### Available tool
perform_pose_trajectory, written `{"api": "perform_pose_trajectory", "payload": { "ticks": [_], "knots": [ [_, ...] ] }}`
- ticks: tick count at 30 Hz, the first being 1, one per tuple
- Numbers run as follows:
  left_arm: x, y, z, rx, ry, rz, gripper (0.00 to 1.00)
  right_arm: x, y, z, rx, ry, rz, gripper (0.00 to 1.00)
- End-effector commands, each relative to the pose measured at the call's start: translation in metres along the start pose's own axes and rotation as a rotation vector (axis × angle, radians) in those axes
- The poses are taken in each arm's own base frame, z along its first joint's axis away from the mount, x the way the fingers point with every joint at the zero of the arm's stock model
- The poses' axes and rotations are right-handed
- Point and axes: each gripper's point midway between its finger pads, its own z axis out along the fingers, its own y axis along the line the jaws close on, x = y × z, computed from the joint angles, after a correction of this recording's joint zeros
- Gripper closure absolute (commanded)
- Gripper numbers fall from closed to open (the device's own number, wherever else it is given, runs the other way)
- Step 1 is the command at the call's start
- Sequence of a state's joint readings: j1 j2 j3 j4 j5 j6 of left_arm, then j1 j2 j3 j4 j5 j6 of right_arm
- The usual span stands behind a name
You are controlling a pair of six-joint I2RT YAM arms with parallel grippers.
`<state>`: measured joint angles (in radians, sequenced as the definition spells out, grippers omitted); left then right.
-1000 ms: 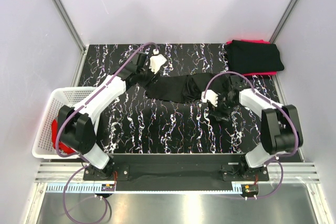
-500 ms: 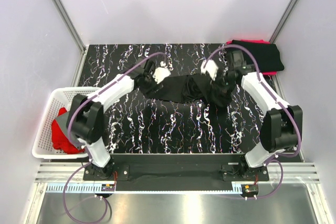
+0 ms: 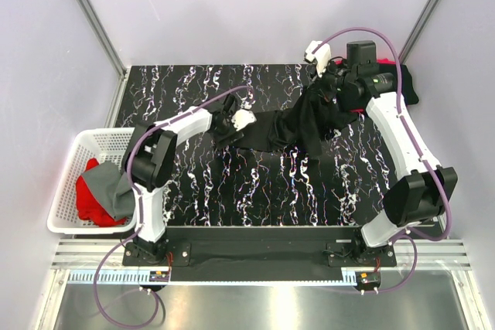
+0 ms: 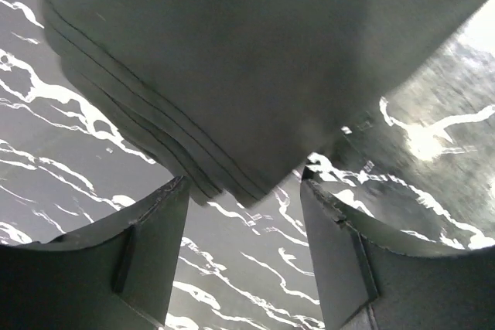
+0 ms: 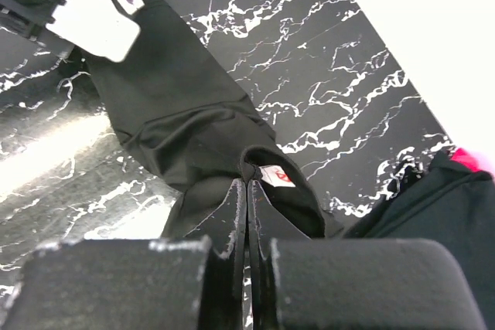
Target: Fold and stack the t-shirts
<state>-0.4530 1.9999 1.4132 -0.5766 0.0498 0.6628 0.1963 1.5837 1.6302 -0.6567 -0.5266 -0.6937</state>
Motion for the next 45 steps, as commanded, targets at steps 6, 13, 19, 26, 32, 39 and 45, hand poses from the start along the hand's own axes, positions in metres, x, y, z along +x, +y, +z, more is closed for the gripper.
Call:
{"api": "perform_pose_trajectory", "payload": {
  "ticks": [6, 13, 19, 26, 32, 39, 45],
  "knots": [
    [-0.012, 0.016, 0.016, -0.020, -0.018, 0.033, 0.68, -0.009, 0.009, -0.001, -0.023, -0.030, 0.052, 1.00],
    [-0.022, 0.005, -0.024, 0.075, -0.077, 0.003, 1.00, -0.017, -0.002, -0.007, 0.029, -0.030, 0.068, 1.00],
    [-0.050, 0.032, -0.152, -0.120, -0.315, 0.002, 1.00, -0.032, -0.008, -0.039, 0.139, -0.057, 0.027, 1.00],
    [-0.057, 0.025, -0.294, -0.326, -0.519, 0.098, 1.00, -0.080, 0.020, -0.120, 0.208, -0.196, 0.035, 1.00],
    [-0.064, 0.040, -0.294, -0.375, -0.517, 0.102, 1.00, -0.089, -0.002, -0.116, 0.311, -0.262, 0.019, 1.00],
    [-0.048, 0.082, -0.153, -0.226, -0.266, -0.113, 0.96, -0.016, -0.042, -0.008, 0.240, -0.102, 0.161, 1.00],
    [-0.056, 0.168, -0.089, -0.359, -0.158, -0.275, 0.56, 0.056, -0.107, 0.054, 0.316, 0.009, 0.348, 1.00]
  ]
}}
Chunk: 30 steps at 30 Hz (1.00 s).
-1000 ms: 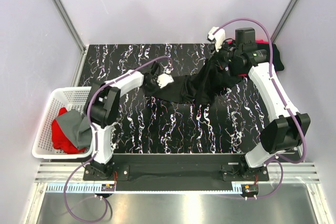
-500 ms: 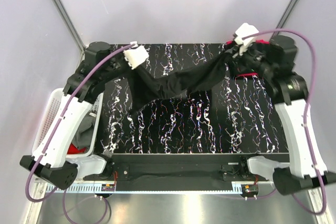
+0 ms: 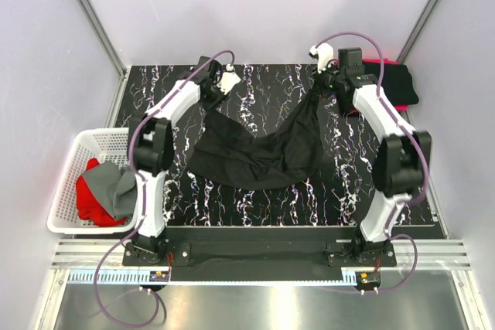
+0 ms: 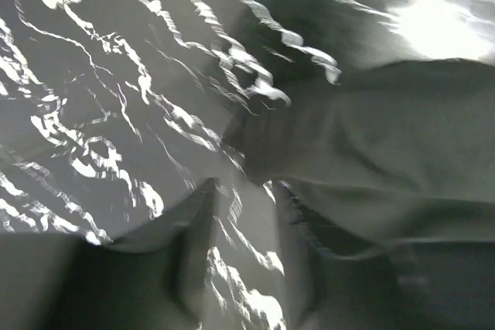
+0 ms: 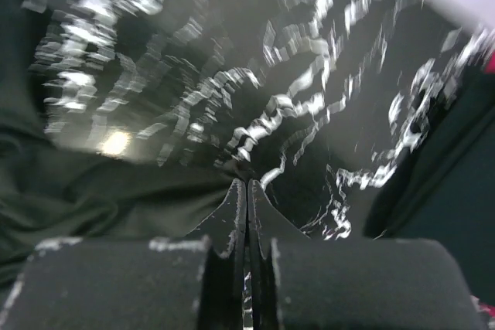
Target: Fold and stack the t-shirts
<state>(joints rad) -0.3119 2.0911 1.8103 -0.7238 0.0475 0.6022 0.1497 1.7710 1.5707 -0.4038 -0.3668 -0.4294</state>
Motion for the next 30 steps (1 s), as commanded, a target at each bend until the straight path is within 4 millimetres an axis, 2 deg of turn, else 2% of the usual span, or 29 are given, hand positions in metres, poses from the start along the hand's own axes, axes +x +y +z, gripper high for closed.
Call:
{"api": "perform_pose_trajectory", "payload": {
  "ticks": [1, 3, 4, 5, 6, 7, 8, 9, 10, 16, 18, 20, 21, 22, 23, 25, 26, 30],
  "knots": [
    [-0.040, 0.062, -0.028, -0.213, -0.080, -0.107, 0.53, -0.035, -0.059, 0.001, 0.133, -0.100, 0.094, 1.00],
    [-0.043, 0.058, -0.037, -0.197, -0.107, -0.136, 0.50, -0.032, -0.065, 0.004, 0.128, -0.098, 0.117, 1.00],
    [-0.030, 0.047, -0.032, -0.165, -0.079, -0.144, 0.50, -0.032, -0.064, 0.003, 0.121, -0.102, 0.112, 1.00],
    [-0.031, 0.043, -0.046, -0.156, -0.100, -0.147, 0.51, -0.034, -0.059, 0.002, 0.097, -0.110, 0.110, 1.00],
    [-0.015, 0.023, -0.039, -0.092, -0.073, -0.148, 0.58, -0.032, -0.054, -0.001, 0.082, -0.110, 0.116, 1.00],
    [-0.010, 0.014, -0.042, -0.068, -0.073, -0.149, 0.66, -0.032, -0.049, -0.002, 0.068, -0.111, 0.120, 1.00],
    [-0.007, 0.009, -0.053, -0.058, -0.086, -0.143, 0.74, -0.031, -0.045, -0.003, 0.052, -0.113, 0.125, 1.00],
    [0.007, -0.006, -0.048, -0.015, -0.059, -0.142, 0.79, -0.031, -0.043, -0.006, 0.045, -0.116, 0.136, 1.00],
    [0.013, -0.011, -0.048, -0.005, -0.049, -0.142, 0.85, -0.025, -0.039, -0.005, 0.036, -0.104, 0.147, 1.00],
    [0.037, -0.035, -0.038, 0.083, 0.000, -0.088, 0.88, -0.014, -0.028, -0.005, 0.003, -0.086, 0.186, 1.00],
    [0.038, -0.037, -0.033, 0.102, 0.012, -0.082, 0.87, -0.012, -0.028, -0.005, 0.005, -0.082, 0.189, 1.00],
    [0.042, -0.038, -0.020, 0.120, 0.042, -0.089, 0.84, -0.011, -0.028, -0.004, 0.005, -0.076, 0.191, 1.00],
    [0.037, -0.031, -0.018, 0.103, 0.041, -0.087, 0.83, -0.010, -0.028, -0.003, 0.004, -0.074, 0.192, 1.00],
    [0.043, -0.032, -0.006, 0.112, 0.076, -0.088, 0.82, -0.011, -0.028, -0.004, 0.005, -0.077, 0.191, 1.00],
    [0.039, -0.024, -0.005, 0.085, 0.080, -0.090, 0.76, -0.011, -0.027, -0.004, 0.003, -0.076, 0.191, 1.00],
    [0.042, -0.021, 0.007, 0.083, 0.103, -0.099, 0.70, -0.010, -0.027, -0.004, 0.001, -0.075, 0.190, 1.00],
    [0.038, -0.016, 0.008, 0.068, 0.097, -0.101, 0.60, -0.011, -0.026, -0.006, 0.001, -0.078, 0.187, 1.00],
    [0.035, -0.005, 0.018, 0.044, 0.105, -0.108, 0.55, -0.008, -0.024, -0.008, -0.001, -0.072, 0.188, 1.00]
  ]
}}
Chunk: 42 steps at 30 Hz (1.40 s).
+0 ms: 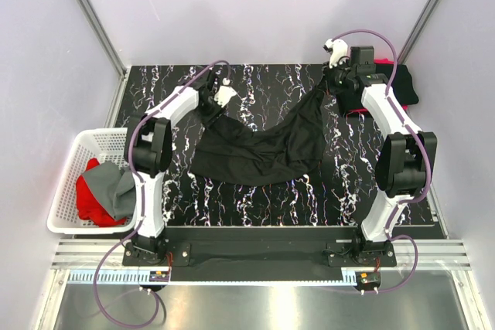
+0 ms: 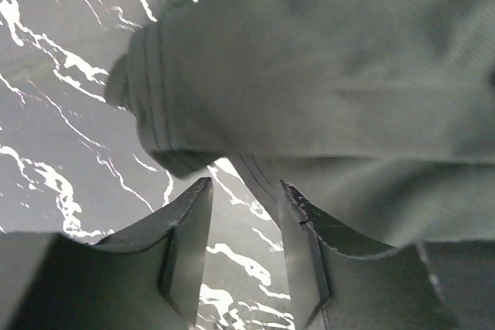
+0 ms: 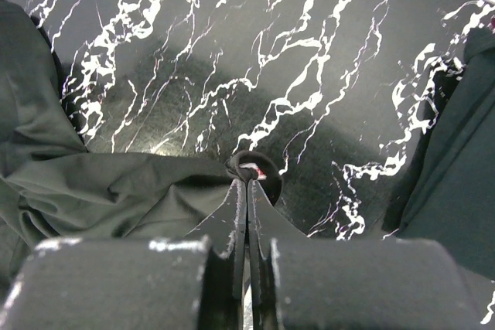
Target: Fold and stack the t-shirts
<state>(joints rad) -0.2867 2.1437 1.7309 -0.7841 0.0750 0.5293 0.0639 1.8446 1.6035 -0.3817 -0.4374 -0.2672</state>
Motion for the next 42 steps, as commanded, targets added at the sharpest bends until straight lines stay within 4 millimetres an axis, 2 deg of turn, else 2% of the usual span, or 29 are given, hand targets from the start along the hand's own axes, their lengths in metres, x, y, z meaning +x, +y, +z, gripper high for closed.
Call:
{"api": "perform_pose_trajectory", "payload": {
  "ticks": [1, 10, 16, 19, 20, 22, 23, 24, 26, 32, 35, 36, 40, 41, 42],
  "knots": [
    [-0.020, 0.023, -0.011, -0.068, -0.043, -0.006, 0.55, -0.022, 0.009, -0.017, -0.011, -0.065, -0.027, 1.00],
    [-0.019, 0.040, 0.001, -0.106, -0.020, -0.021, 0.53, -0.015, 0.010, -0.015, -0.017, -0.052, -0.023, 1.00],
    [-0.020, 0.052, 0.007, -0.139, -0.001, -0.018, 0.55, -0.015, 0.009, -0.011, -0.018, -0.048, -0.021, 1.00],
    [-0.020, 0.050, 0.008, -0.112, -0.005, -0.020, 0.67, -0.014, 0.008, -0.011, -0.016, -0.048, -0.021, 1.00],
    [-0.026, 0.047, 0.007, -0.085, -0.027, -0.018, 0.79, -0.014, 0.009, -0.011, -0.017, -0.046, -0.021, 1.00],
    [-0.025, 0.043, 0.007, -0.046, -0.023, -0.044, 0.93, -0.013, 0.008, -0.010, -0.017, -0.044, -0.021, 1.00],
    [-0.039, 0.038, -0.001, 0.001, -0.075, -0.051, 1.00, -0.013, 0.008, -0.009, -0.017, -0.044, -0.022, 1.00],
    [-0.039, 0.035, -0.007, 0.033, -0.079, -0.066, 1.00, -0.013, 0.008, -0.009, -0.015, -0.045, -0.021, 1.00],
    [-0.052, 0.031, -0.020, 0.078, -0.140, -0.091, 1.00, -0.013, 0.006, -0.009, -0.011, -0.042, -0.025, 1.00],
    [-0.100, 0.025, -0.066, 0.133, -0.323, -0.093, 1.00, -0.015, 0.003, -0.006, 0.000, -0.044, -0.035, 1.00],
    [-0.115, 0.027, -0.064, 0.122, -0.347, -0.085, 1.00, -0.015, 0.000, -0.004, 0.006, -0.042, -0.033, 1.00],
    [-0.114, 0.026, -0.052, 0.130, -0.331, -0.084, 1.00, -0.015, 0.000, -0.003, 0.004, -0.041, -0.033, 1.00],
    [-0.120, 0.023, -0.031, 0.119, -0.310, -0.025, 1.00, -0.015, -0.001, 0.002, -0.001, -0.039, -0.026, 1.00],
    [-0.118, 0.026, -0.023, 0.101, -0.293, -0.027, 0.77, -0.015, -0.002, 0.003, -0.001, -0.039, -0.026, 1.00],
    [-0.119, 0.029, -0.022, 0.087, -0.291, -0.048, 0.58, -0.016, -0.002, 0.003, 0.000, -0.042, -0.024, 1.00]
  ]
}}
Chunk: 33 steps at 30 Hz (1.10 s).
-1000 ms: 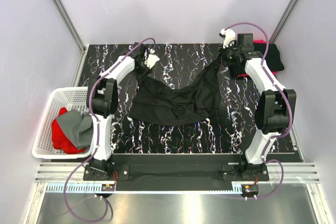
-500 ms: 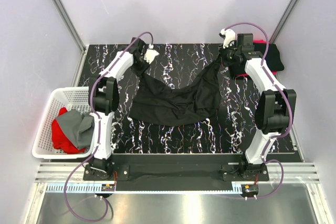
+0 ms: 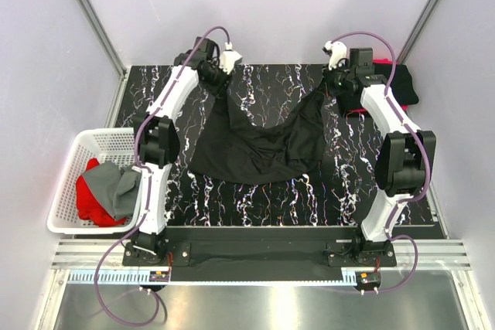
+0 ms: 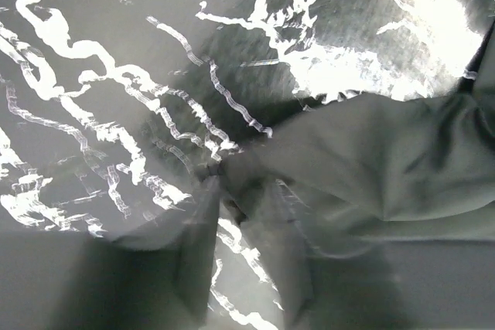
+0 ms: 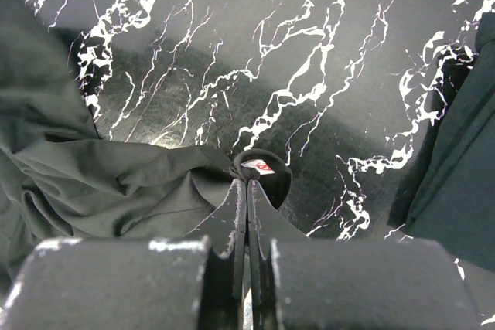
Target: Fold and stack the t-shirts
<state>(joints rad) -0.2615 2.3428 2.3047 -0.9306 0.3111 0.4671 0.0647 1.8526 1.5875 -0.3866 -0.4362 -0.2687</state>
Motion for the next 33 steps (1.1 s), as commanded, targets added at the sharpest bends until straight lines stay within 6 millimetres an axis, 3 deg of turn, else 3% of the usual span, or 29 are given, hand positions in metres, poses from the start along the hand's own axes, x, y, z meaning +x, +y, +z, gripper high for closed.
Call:
{"api": "perform_pose_trajectory", "payload": {
  "ticks": [1, 2, 6, 7, 8, 9, 11, 12, 14, 17, 23, 24, 33],
  "knots": [
    [0.002, 0.008, 0.020, -0.042, 0.019, -0.021, 0.47, -0.026, -0.002, -0.001, 0.004, -0.064, -0.031, 1.00],
    [-0.004, 0.013, 0.017, -0.070, -0.001, -0.026, 0.38, -0.026, -0.002, -0.001, 0.004, -0.065, -0.030, 1.00],
    [-0.009, 0.026, -0.005, -0.159, -0.016, -0.031, 0.29, -0.026, -0.002, -0.003, 0.005, -0.065, -0.028, 1.00],
    [0.001, 0.026, -0.006, -0.170, 0.010, -0.033, 0.32, -0.023, 0.000, -0.003, 0.003, -0.060, -0.026, 1.00],
    [-0.006, 0.032, -0.022, -0.192, -0.025, -0.024, 0.38, -0.023, 0.000, -0.004, 0.003, -0.063, -0.027, 1.00],
    [0.009, 0.029, -0.019, -0.182, 0.008, -0.010, 0.44, -0.024, 0.001, -0.006, 0.004, -0.064, -0.030, 1.00],
    [0.004, 0.031, -0.039, -0.208, -0.029, 0.045, 0.56, -0.018, 0.002, -0.006, 0.002, -0.054, -0.025, 1.00],
    [0.020, 0.026, -0.034, -0.189, 0.003, 0.055, 0.60, -0.018, 0.001, -0.006, 0.003, -0.056, -0.025, 1.00],
    [0.026, 0.023, -0.038, -0.186, 0.015, 0.091, 0.64, -0.013, 0.003, -0.006, 0.000, -0.046, -0.020, 1.00],
    [0.047, 0.018, -0.029, -0.159, 0.072, 0.116, 0.64, -0.013, 0.004, -0.005, -0.006, -0.047, -0.017, 1.00],
    [0.054, 0.018, -0.007, -0.116, 0.104, 0.109, 0.47, -0.018, 0.003, -0.004, -0.006, -0.054, -0.015, 1.00],
    [0.049, 0.021, -0.007, -0.117, 0.097, 0.112, 0.46, -0.018, 0.003, -0.004, -0.005, -0.054, -0.015, 1.00],
    [0.069, 0.016, 0.016, -0.047, 0.173, 0.135, 0.47, -0.014, 0.002, -0.005, 0.004, -0.048, -0.019, 1.00]
  ]
}}
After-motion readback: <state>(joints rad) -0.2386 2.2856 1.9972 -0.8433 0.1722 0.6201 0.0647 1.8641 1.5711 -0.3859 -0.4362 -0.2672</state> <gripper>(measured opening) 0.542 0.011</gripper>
